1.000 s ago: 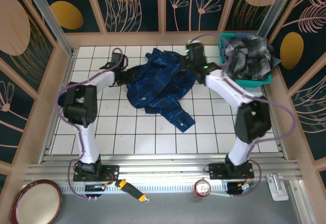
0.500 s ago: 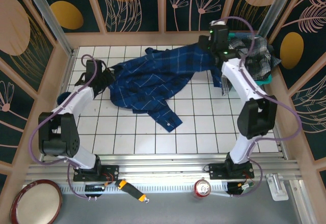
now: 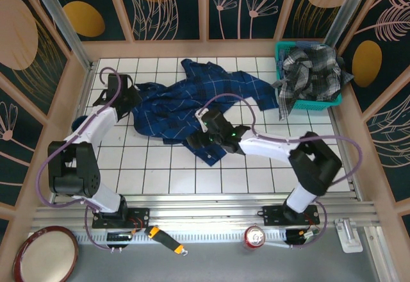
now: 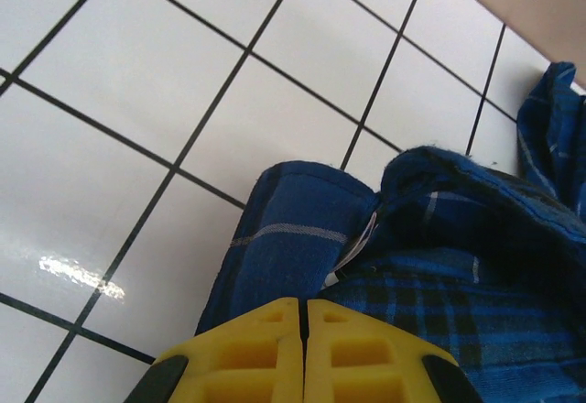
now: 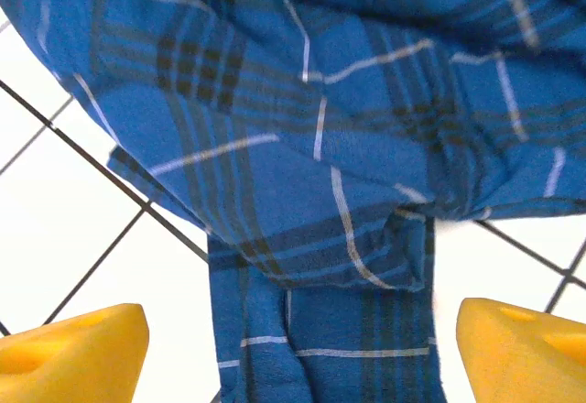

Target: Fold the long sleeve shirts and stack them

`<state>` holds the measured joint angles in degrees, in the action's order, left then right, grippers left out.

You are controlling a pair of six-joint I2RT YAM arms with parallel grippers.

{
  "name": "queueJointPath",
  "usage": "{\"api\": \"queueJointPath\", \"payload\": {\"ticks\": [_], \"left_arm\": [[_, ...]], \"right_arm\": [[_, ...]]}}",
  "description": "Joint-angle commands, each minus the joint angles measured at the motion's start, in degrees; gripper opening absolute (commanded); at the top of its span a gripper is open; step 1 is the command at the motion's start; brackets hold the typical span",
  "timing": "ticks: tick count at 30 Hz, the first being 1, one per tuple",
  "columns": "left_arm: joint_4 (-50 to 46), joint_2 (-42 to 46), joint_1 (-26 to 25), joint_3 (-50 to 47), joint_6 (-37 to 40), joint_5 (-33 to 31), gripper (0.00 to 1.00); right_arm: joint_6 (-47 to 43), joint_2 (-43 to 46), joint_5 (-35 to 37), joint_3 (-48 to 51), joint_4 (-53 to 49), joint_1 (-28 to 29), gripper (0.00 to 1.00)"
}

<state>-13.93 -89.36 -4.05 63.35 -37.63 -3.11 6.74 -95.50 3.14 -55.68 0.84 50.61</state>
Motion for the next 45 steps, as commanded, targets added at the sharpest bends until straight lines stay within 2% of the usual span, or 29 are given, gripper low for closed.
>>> {"api": "queueJointPath", "payload": {"ticks": [1, 3, 7, 9, 11, 12, 14, 16, 19, 22, 24, 28, 31, 32, 33, 34, 35, 37, 40, 42, 45], "left_arm": [[-1.71, 1.74, 0.76, 3.53, 0.53, -1.50, 0.00], [-1.90, 1.78, 0.76, 4.06, 0.71, -1.50, 0.00], [-1.80, 1.78, 1.06, 4.48, 0.48, -2.06, 0.00], [-1.79, 1.52, 1.22, 4.87, 0.62, -1.98, 0.00], [-1.93, 0.98, 1.48, 5.59, 0.76, -2.07, 0.00], [-2.15, 0.78, 1.61, 6.00, 0.87, -2.13, 0.00], [-2.49, 0.25, 1.97, 6.89, 1.26, -2.45, 0.00], [-3.15, -0.10, 2.25, 7.63, 1.65, -3.02, 0.00], [-3.73, -0.04, 2.71, 7.80, 1.94, -3.82, 0.00], [-3.98, 0.48, 3.32, 7.24, 2.07, -4.53, 0.00], [-4.08, 0.93, 3.69, 6.59, 1.81, -4.48, 0.00], [-4.35, 1.99, 3.88, 5.13, 1.11, -4.42, 0.00], [-3.91, 2.43, 3.88, 3.45, 0.38, -4.17, 0.00], [-3.99, 2.37, 3.88, 3.07, 0.18, -4.25, 0.00], [-4.06, 2.21, 3.88, 2.68, 0.08, -4.27, 0.00], [-4.25, 2.08, 3.88, 2.28, -0.03, -4.41, 0.00], [-4.35, 1.98, 3.92, 1.86, -0.18, -4.59, 0.00], [-4.17, 2.04, 3.97, 1.10, -0.32, -4.61, 0.00], [-4.39, 1.92, 4.04, 1.18, -0.15, -4.88, 0.00], [-5.11, 1.82, 4.05, 1.97, 0.32, -5.07, 0.00], [-5.99, 1.91, 4.05, 3.43, 0.60, -5.18, 0.00]], "right_arm": [[0.48, -6.66, 3.06, -1.96, 1.01, -0.10, 0.88], [-0.62, -8.45, 4.82, -1.62, -1.35, 0.80, 0.88], [-1.29, -8.73, 3.66, 1.41, -2.28, 2.06, 0.87], [-1.38, -8.70, 4.40, 2.07, -3.28, 2.47, 0.80], [-2.10, -8.77, 4.23, 2.16, -4.46, 2.56, 0.57], [-2.56, -8.41, 4.92, 2.25, -5.15, 2.56, 0.37], [-3.67, -6.05, 6.42, 2.46, -6.38, 2.70, 0.13], [-4.63, -1.56, 9.24, 2.13, -8.51, 2.57, 0.00], [-6.34, 9.43, 12.79, -1.09, -13.25, -0.07, 0.00], [-7.48, 18.01, 12.09, -8.03, -12.99, -9.10, 0.00], [-9.19, 18.90, 14.68, -13.04, -9.43, -14.89, 0.00], [-10.94, 7.42, 15.56, -28.05, -5.65, -25.30, 0.00], [-9.37, -8.04, 8.85, -42.47, -9.15, -30.90, 0.00], [-8.49, -13.22, 8.14, -48.13, -13.99, -31.88, 0.09], [-7.85, -19.20, 8.64, -56.01, -21.15, -32.19, 0.32], [-7.12, -23.29, 10.10, -61.53, -26.47, -31.88, 0.48], [-6.37, -26.02, 11.41, -64.29, -30.10, -31.51, 0.56], [-5.10, -25.08, 12.90, -59.60, -30.51, -29.66, 0.61], [-5.84, -13.91, 9.79, -36.92, -18.40, -24.58, 0.71], [-6.11, -5.27, 3.78, -21.41, -7.89, -21.11, 0.75], [-6.20, 1.63, -7.93, -4.28, 4.89, -17.80, 0.77]]}}
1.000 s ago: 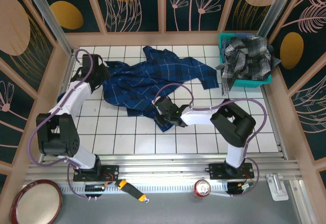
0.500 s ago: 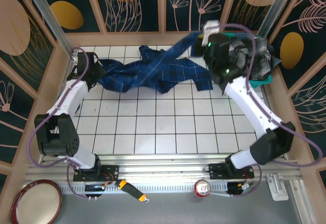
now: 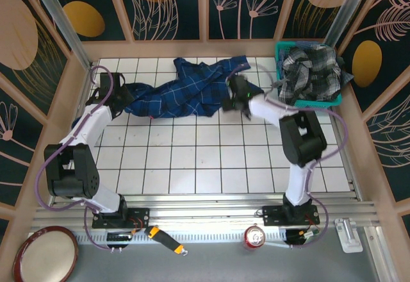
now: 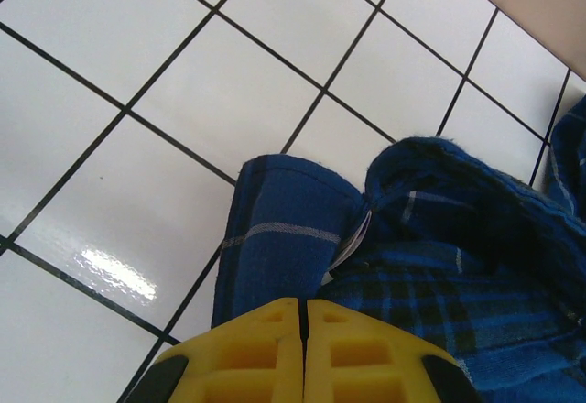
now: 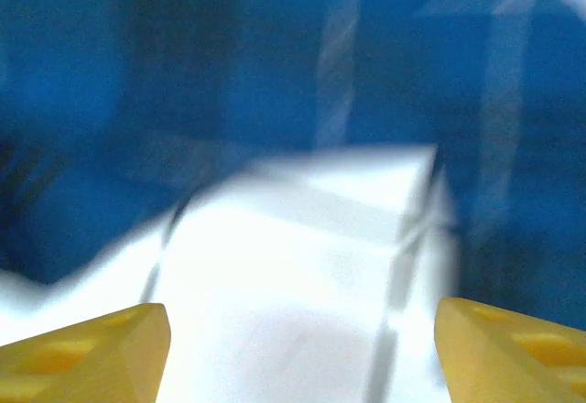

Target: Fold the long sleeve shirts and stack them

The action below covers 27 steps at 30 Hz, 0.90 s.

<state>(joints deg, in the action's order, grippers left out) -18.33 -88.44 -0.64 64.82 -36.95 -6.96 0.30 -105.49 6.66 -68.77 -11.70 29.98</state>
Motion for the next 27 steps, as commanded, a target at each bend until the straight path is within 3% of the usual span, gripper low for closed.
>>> {"api": "queueJointPath", "payload": {"ticks": [1, 3, 8, 13, 18, 27], "left_arm": [[-1.85, 1.07, 0.66, 2.52, 0.03, -1.07, 0.00], [-2.47, 1.63, 0.67, 3.63, 0.14, -0.57, 0.00], [-4.00, 4.08, 0.65, 6.03, 0.33, 0.09, 0.00], [-4.79, 6.32, 0.65, 8.25, 0.13, 1.12, 0.00], [-4.81, 6.53, 0.64, 9.52, -0.84, 3.32, 0.00], [-6.00, 7.28, 0.71, 11.97, -1.06, 3.12, 0.00]], "right_arm": [[0.55, 11.89, -12.88, 11.84, 19.87, 3.29, 0.77], [0.77, 9.24, -13.28, 13.69, 21.42, 3.55, 0.77], [-7.51, 0.45, -3.68, 11.15, 25.73, 4.46, 0.77], [-14.19, -4.86, -10.00, 5.93, 29.47, 5.35, 0.78], [-20.37, -8.76, -10.65, 2.86, 31.78, 9.27, 0.78], [-23.44, -17.21, -13.04, -4.91, 31.51, 12.98, 0.72]]}}
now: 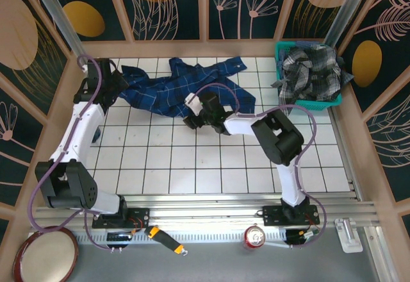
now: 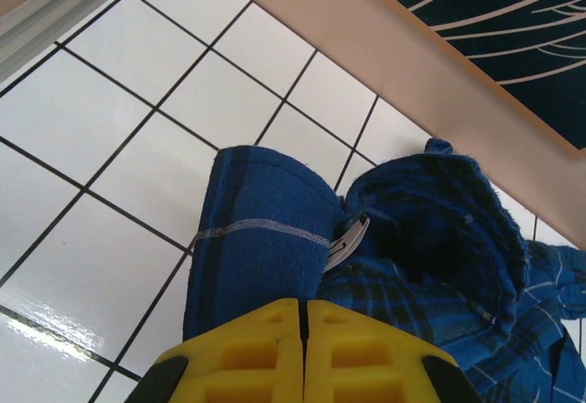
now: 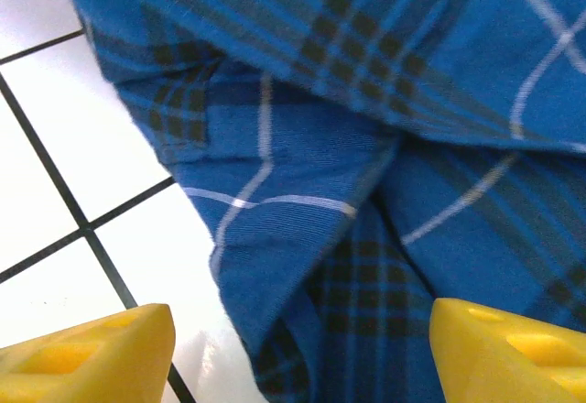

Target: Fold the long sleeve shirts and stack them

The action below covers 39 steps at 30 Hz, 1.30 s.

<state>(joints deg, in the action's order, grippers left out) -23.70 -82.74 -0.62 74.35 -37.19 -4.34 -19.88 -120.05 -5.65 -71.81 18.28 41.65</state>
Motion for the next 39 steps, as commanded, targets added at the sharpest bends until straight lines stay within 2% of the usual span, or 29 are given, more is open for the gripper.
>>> {"api": "queueJointPath", "payload": {"ticks": [1, 2, 3, 5, 6, 7, 9, 11, 15, 20, 23, 29, 32, 35, 39], "left_arm": [[-0.73, 1.60, 0.63, 2.67, -0.78, 0.23, 0.00], [-1.07, 1.62, 0.62, 3.02, -0.78, -0.06, 0.00], [-1.37, 1.65, 0.62, 3.53, -0.91, -0.53, 0.00], [-2.23, 1.46, 0.62, 5.26, -0.78, -1.79, 0.00], [-3.37, 1.24, 0.63, 6.88, -0.67, -3.02, 0.00], [-4.65, 0.99, 0.69, 8.76, -0.50, -4.38, 0.00], [-6.89, 0.52, 0.73, 13.30, 0.34, -7.06, 0.00], [-8.91, 0.23, 0.86, 17.92, 1.03, -9.78, 0.00], [-10.80, 0.62, 0.76, 26.01, 1.11, -12.41, 0.00], [-10.03, 3.04, 0.81, 30.27, 0.20, -13.19, 0.00], [-9.60, 4.81, 0.81, 29.94, -0.09, -13.30, 0.00], [-5.74, 4.55, 0.80, 23.58, -1.05, -12.56, 0.00], [-3.09, -1.34, 0.86, 25.65, -2.24, -7.74, 0.00], [-4.47, -11.63, 0.87, 38.25, -2.64, -1.90, 0.00], [-6.52, -25.69, 0.84, 61.90, -3.69, 5.36, 0.00]], "right_arm": [[-3.12, -3.76, 0.02, -3.03, 0.93, 1.36, 0.70], [-2.91, -4.60, 0.57, -4.27, 0.06, 1.25, 0.64], [-2.40, -5.32, 1.52, -5.36, -0.80, 0.96, 0.53], [-1.59, -4.87, 4.36, -5.78, -1.63, 0.48, 0.18], [-1.41, -3.35, 6.24, -4.83, -1.13, 0.45, 0.06], [-1.60, -0.92, 8.93, -3.42, -0.84, 0.45, 0.00], [-2.47, 7.38, 14.13, 0.03, -2.81, 0.37, 0.00], [-3.37, 17.27, 17.46, 1.01, -9.02, -0.11, 0.00], [-5.84, 32.76, 18.20, -1.39, -20.33, -1.92, 0.00], [-13.04, 40.98, 24.39, -6.04, -28.16, -3.06, 0.00], [-13.30, 42.85, 23.17, -8.64, -29.18, -6.47, 0.00], [-11.36, 38.65, 15.93, -9.64, -26.37, -13.81, 0.00], [-10.88, 30.20, 18.56, -17.17, -25.52, -16.78, 0.00], [-10.04, 20.11, 23.66, -33.17, -26.46, -19.28, 0.00], [-7.95, 8.80, 22.97, -61.63, -33.62, -21.86, 0.00]]}}
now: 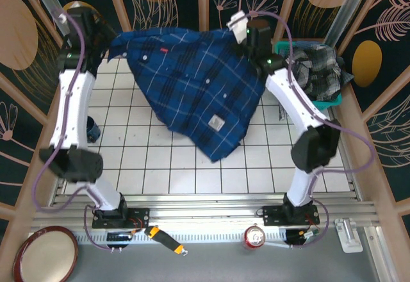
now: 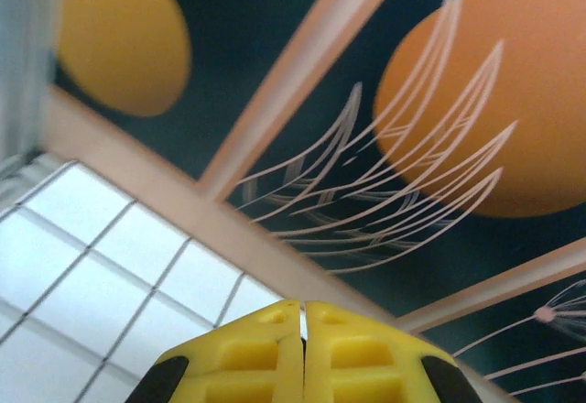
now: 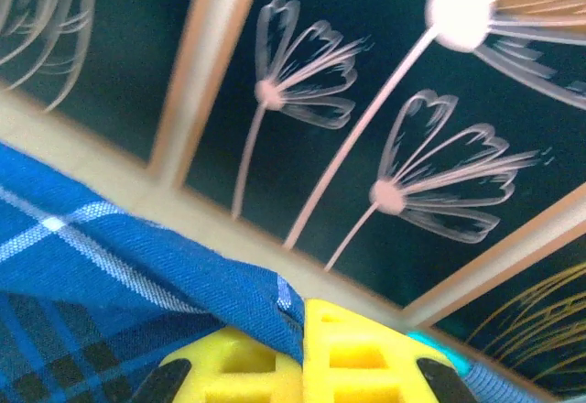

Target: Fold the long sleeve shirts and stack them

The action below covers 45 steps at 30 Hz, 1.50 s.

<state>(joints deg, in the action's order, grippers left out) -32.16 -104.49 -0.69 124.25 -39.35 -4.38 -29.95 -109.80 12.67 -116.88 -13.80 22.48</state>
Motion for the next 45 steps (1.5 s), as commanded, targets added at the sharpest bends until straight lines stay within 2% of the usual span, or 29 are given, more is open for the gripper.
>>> {"api": "queueJointPath", "payload": {"ticks": [1, 3, 4, 6, 8, 11, 14, 15, 17, 18, 19, 21, 22, 24, 27, 30, 31, 32, 34, 36, 38, 42, 45], "left_arm": [[2.22, -6.69, 0.88, 17.57, -2.23, 8.09, 0.00], [3.66, -9.57, 0.87, 24.91, -3.57, 13.27, 0.00], [4.89, -9.23, 0.86, 25.05, -3.67, 14.97, 0.00], [8.25, -4.45, 0.91, 18.73, -2.97, 16.40, 0.00], [16.41, 5.39, 0.86, -0.12, -1.74, 15.23, 0.00], [32.12, 21.86, 0.94, -34.79, -1.00, 8.14, 0.00], [32.95, 29.79, 0.87, -53.56, -0.35, 0.38, 0.00], [32.62, 30.37, 0.93, -58.18, -0.93, -0.08, 0.11], [30.52, 29.60, 0.94, -64.77, -1.23, -0.52, 0.49], [27.45, 28.58, 0.88, -66.76, -1.86, -3.52, 0.64], [24.64, 27.54, 1.06, -67.93, -2.09, -6.24, 0.75], [18.59, 25.66, 1.60, -67.85, -2.21, -11.06, 0.85], [16.76, 24.83, 1.65, -67.30, -1.60, -12.69, 0.88], [13.16, 23.66, 1.74, -65.43, -1.68, -16.38, 0.92], [12.18, 23.19, 1.74, -64.39, -1.68, -17.03, 0.93], [15.94, 22.10, 1.74, -65.49, -0.91, -10.41, 0.93], [16.88, 20.77, 1.74, -65.08, -0.39, -7.09, 0.93], [17.46, 19.39, 1.59, -64.36, 0.11, -4.28, 0.97], [18.37, 15.75, -0.02, -62.21, 0.83, 0.06, 0.99], [17.00, 12.29, -2.09, -59.65, 1.24, 0.22, 0.99], [15.53, 9.94, -3.13, -58.42, 1.26, 0.15, 0.98], [15.71, 8.65, -2.44, -61.39, 0.07, -1.74, 0.98], [16.41, 7.59, -1.24, -63.51, -0.23, -1.11, 0.98]], "right_arm": [[1.76, -3.58, 4.12, -22.65, -3.38, -2.70, 0.00], [1.48, -7.27, 3.37, -34.72, -7.12, -2.19, 0.00], [1.41, -7.67, 2.91, -37.73, -8.57, -1.97, 0.00], [1.23, -5.57, 2.76, -36.78, -10.50, -0.77, 0.00], [1.46, 0.80, 0.78, -25.05, -10.47, 1.21, 0.00], [0.17, 15.09, 0.46, 9.63, 3.45, 5.29, 0.00], [4.11, 23.98, -2.89, 32.03, 8.85, 8.21, 0.00], [5.93, 26.13, -4.48, 40.13, 10.18, 9.33, 0.00], [10.19, 28.87, -5.89, 53.98, 14.71, 13.20, 0.01], [12.73, 29.32, -7.79, 59.70, 16.04, 15.17, 0.05], [16.00, 29.17, -9.98, 64.00, 16.34, 17.04, 0.12], [21.09, 28.31, -13.43, 69.03, 15.34, 19.66, 0.35], [23.80, 28.00, -14.61, 70.51, 14.91, 20.40, 0.43], [26.83, 28.35, -16.77, 71.07, 12.18, 20.83, 0.46], [29.61, 31.28, -17.48, 70.58, 10.50, 20.35, 0.59], [33.00, 33.59, -14.23, 67.71, 11.10, 17.54, 0.71], [34.54, 33.12, -14.07, 66.92, 12.51, 15.18, 0.73], [36.04, 32.01, -14.26, 66.32, 13.61, 13.35, 0.74], [40.61, 25.96, -15.74, 61.86, 14.35, 8.48, 0.74], [42.90, 18.27, -15.88, 54.90, 12.13, 5.98, 0.74], [45.85, 11.24, -12.33, 46.68, 8.18, 6.05, 0.76], [50.57, -1.97, -12.85, 32.48, 6.36, 6.85, 0.80], [52.74, -13.96, -10.04, 19.01, 0.40, 7.32, 0.81]]}}
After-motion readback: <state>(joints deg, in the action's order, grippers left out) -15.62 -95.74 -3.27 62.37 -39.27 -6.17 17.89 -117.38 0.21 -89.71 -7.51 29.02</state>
